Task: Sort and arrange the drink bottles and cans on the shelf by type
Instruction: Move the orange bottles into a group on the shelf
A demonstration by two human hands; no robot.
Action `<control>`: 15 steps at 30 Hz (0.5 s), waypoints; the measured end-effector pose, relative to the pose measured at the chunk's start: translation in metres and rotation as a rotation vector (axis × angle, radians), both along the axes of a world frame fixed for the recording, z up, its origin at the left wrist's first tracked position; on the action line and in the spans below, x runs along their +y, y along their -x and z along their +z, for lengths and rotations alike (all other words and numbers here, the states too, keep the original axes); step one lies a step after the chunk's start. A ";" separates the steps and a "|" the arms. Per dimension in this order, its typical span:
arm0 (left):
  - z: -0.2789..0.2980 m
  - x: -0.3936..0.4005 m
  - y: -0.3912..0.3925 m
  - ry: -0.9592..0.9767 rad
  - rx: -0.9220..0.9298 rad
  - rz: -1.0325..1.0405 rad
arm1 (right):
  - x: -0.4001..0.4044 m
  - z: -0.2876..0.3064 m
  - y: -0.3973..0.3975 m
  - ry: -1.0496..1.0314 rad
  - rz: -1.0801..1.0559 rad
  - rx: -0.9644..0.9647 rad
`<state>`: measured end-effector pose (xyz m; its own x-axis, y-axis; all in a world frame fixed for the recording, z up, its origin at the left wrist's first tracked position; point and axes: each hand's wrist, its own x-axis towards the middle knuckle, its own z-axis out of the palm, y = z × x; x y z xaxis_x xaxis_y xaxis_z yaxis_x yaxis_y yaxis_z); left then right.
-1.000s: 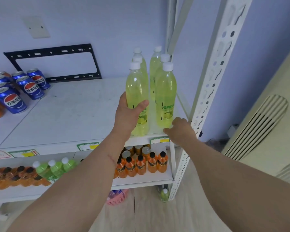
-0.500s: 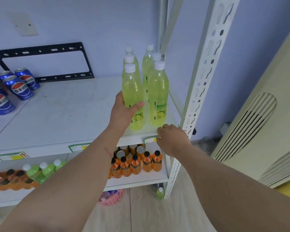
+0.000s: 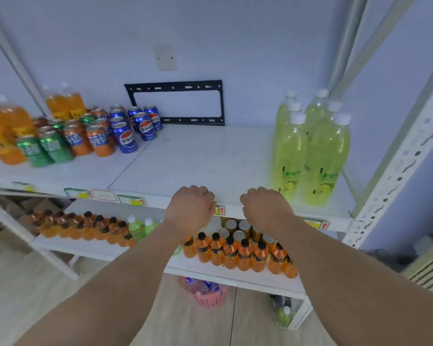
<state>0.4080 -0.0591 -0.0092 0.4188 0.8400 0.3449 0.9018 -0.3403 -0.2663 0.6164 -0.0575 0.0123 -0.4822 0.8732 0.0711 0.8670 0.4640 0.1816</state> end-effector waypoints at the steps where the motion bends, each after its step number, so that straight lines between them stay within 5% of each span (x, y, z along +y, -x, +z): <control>1: 0.004 -0.002 0.016 -0.035 0.016 -0.020 | 0.001 0.004 0.018 -0.013 0.025 -0.003; 15: 0.036 -0.038 0.299 -0.175 0.046 0.067 | 0.009 0.031 0.316 -0.101 0.183 -0.007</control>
<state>0.1090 -0.0968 0.0272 0.3824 0.7956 0.4699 0.9066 -0.2248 -0.3572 0.3002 -0.0480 0.0432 -0.6331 0.7593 0.1505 0.7684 0.5930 0.2408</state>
